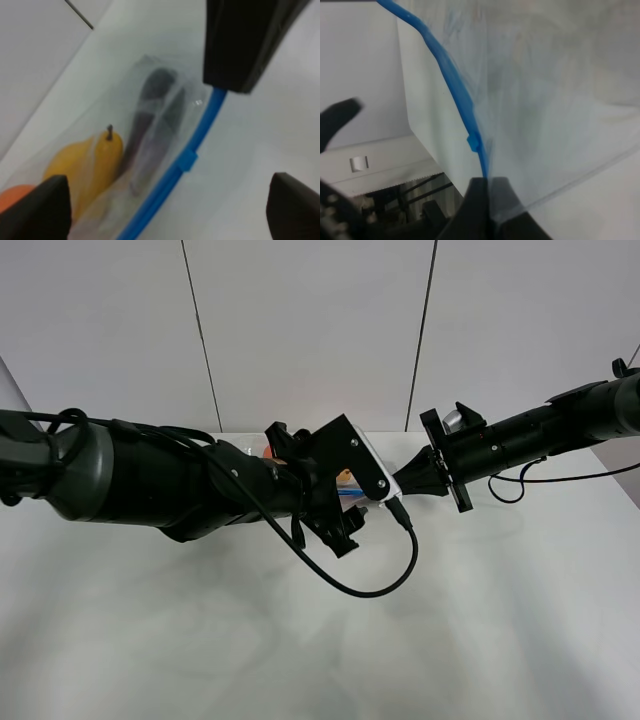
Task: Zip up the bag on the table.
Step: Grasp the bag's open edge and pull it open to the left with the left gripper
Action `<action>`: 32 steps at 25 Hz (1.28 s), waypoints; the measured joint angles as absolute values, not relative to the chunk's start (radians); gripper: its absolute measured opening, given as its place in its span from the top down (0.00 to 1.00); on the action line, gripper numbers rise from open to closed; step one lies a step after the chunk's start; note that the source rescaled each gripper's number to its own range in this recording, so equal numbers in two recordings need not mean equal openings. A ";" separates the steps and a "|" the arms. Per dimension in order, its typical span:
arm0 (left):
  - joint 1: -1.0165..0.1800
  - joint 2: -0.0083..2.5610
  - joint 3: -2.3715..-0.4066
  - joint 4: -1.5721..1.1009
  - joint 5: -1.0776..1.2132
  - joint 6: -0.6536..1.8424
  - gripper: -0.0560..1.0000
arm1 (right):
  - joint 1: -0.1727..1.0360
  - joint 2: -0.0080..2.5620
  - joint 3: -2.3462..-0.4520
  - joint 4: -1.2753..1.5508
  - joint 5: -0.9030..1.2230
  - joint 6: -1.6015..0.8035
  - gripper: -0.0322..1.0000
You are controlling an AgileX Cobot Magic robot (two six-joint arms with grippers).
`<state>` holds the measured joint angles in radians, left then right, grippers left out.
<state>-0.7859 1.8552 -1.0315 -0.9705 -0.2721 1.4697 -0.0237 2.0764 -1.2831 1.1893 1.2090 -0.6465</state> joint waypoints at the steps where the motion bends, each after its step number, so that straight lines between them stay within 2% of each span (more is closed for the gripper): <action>1: -0.786 1.862 -1.032 -0.965 -0.272 1.475 0.09 | -0.024 2.076 -1.283 1.189 1.209 -0.647 0.97; 11: -0.786 1.912 -1.035 -0.931 -0.335 1.473 0.13 | -0.024 2.076 -1.283 1.189 1.209 -0.647 0.97; 25: -0.792 1.979 -1.118 -0.926 -0.342 1.450 0.14 | -0.024 2.076 -1.283 1.190 1.209 -0.647 0.97; 32: -0.808 1.993 -1.118 -0.926 -0.411 1.448 0.15 | -0.024 2.076 -1.283 1.271 1.209 -0.645 0.97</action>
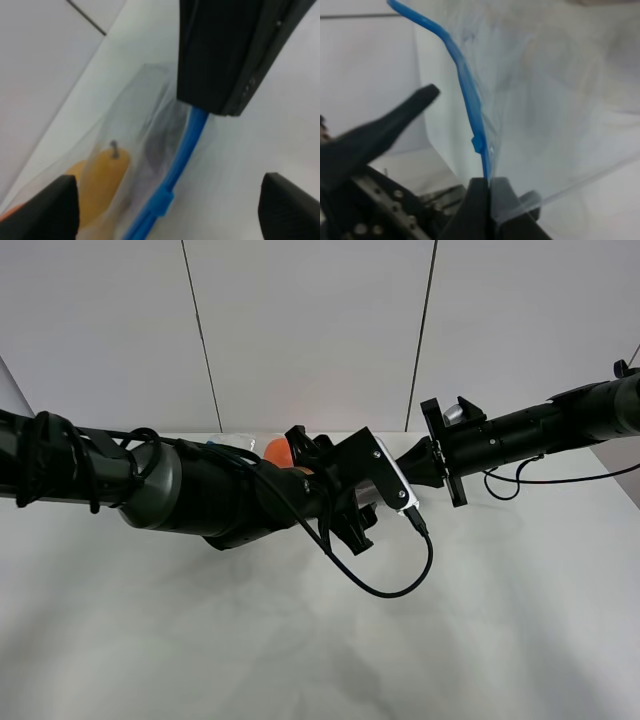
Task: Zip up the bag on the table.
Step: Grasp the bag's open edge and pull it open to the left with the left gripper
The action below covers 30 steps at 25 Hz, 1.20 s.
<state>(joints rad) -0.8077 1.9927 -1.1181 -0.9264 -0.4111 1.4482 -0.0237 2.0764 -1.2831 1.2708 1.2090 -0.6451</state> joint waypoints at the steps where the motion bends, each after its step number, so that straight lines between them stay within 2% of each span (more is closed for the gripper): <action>1: -0.808 2.000 -1.119 -0.926 -0.431 1.448 0.16 | -0.024 2.076 -1.283 1.271 1.209 -0.644 0.97; 6: -0.808 2.014 -1.120 -0.925 -0.473 1.420 0.27 | -0.024 2.076 -1.283 1.266 1.209 -0.642 0.97; 12: -0.808 2.014 -1.120 -0.839 -0.476 1.333 0.35 | -0.024 2.076 -1.283 1.265 1.209 -0.642 0.97; 21: -0.808 2.032 -1.120 -0.787 -0.454 1.308 0.39 | -0.024 2.076 -1.283 1.265 1.209 -0.642 0.97; 26: -0.808 2.038 -1.121 -0.776 -0.456 1.306 0.59 | -0.024 2.076 -1.283 1.265 1.209 -0.639 0.97; 30: -0.808 2.038 -1.121 -0.775 -0.457 1.306 0.65 | -0.024 2.076 -1.283 1.265 1.209 -0.639 0.97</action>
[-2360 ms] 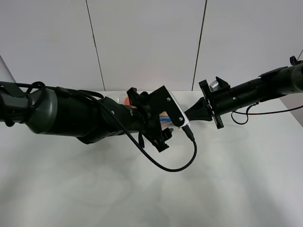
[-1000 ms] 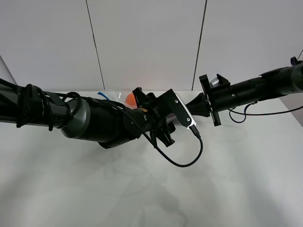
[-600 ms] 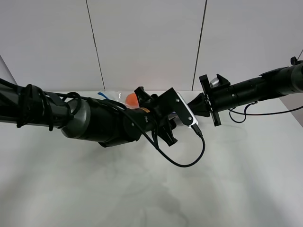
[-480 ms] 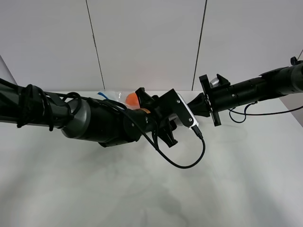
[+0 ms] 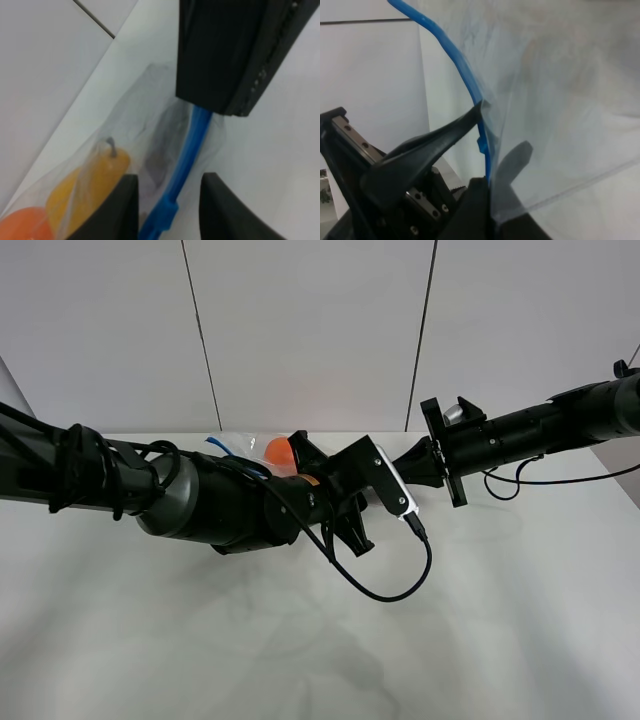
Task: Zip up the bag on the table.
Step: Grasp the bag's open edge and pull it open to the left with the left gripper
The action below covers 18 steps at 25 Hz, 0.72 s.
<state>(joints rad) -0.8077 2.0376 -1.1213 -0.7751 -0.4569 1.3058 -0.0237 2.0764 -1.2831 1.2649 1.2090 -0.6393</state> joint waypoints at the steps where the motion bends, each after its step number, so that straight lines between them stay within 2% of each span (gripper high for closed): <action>1: -0.808 2.038 -1.121 -0.774 -0.457 1.306 0.66 | -0.024 2.076 -1.283 1.265 1.209 -0.639 0.97; 5: -0.808 2.038 -1.121 -0.774 -0.457 1.306 0.70 | -0.024 2.076 -1.283 1.265 1.209 -0.639 0.97; 10: -0.808 2.038 -1.121 -0.773 -0.457 1.306 0.94 | -0.024 2.076 -1.283 1.265 1.209 -0.639 0.97; 18: -0.801 2.038 -1.121 -0.772 -0.456 1.308 0.95 | -0.024 2.076 -1.283 1.266 1.208 -0.639 0.97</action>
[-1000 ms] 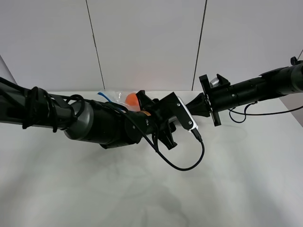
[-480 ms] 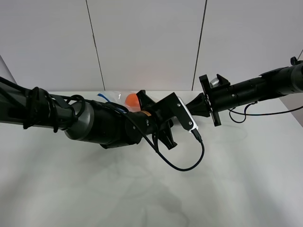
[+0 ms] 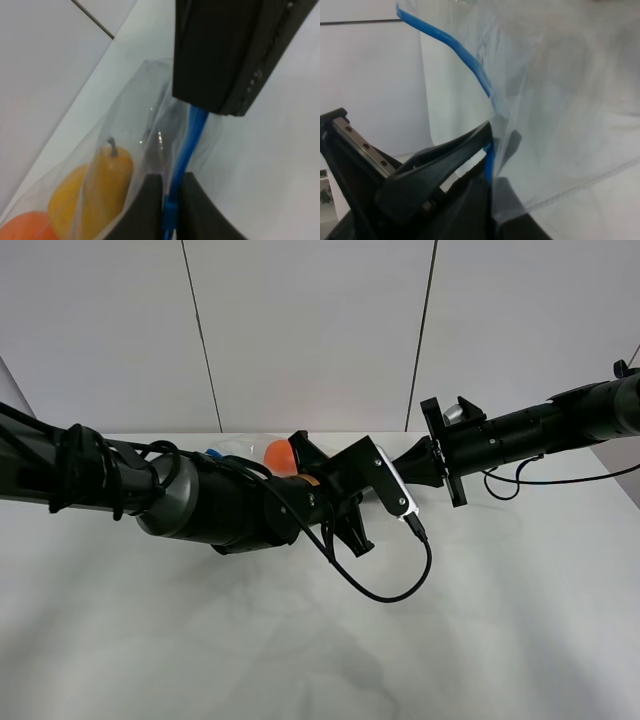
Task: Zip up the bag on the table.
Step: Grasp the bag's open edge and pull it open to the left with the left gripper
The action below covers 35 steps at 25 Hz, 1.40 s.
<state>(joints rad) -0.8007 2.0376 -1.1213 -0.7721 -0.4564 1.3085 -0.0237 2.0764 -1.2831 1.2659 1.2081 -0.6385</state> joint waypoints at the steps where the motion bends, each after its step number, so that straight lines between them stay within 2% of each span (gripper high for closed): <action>1: -0.795 2.038 -1.121 -0.769 -0.454 1.309 0.95 | -0.024 2.076 -1.283 1.267 1.208 -0.639 0.97; 18: -0.633 2.038 -1.123 -0.739 -0.453 1.385 0.95 | -0.015 2.076 -1.284 1.328 1.179 -0.634 0.97; 35: -0.384 2.038 -1.123 -0.677 -0.453 1.451 0.95 | -0.007 2.076 -1.289 1.329 1.173 -0.620 0.97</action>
<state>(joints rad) -0.3844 2.0376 -1.1228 -0.6774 -0.4534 1.4506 -0.0066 2.0764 -1.2895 1.3287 1.1733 -0.6200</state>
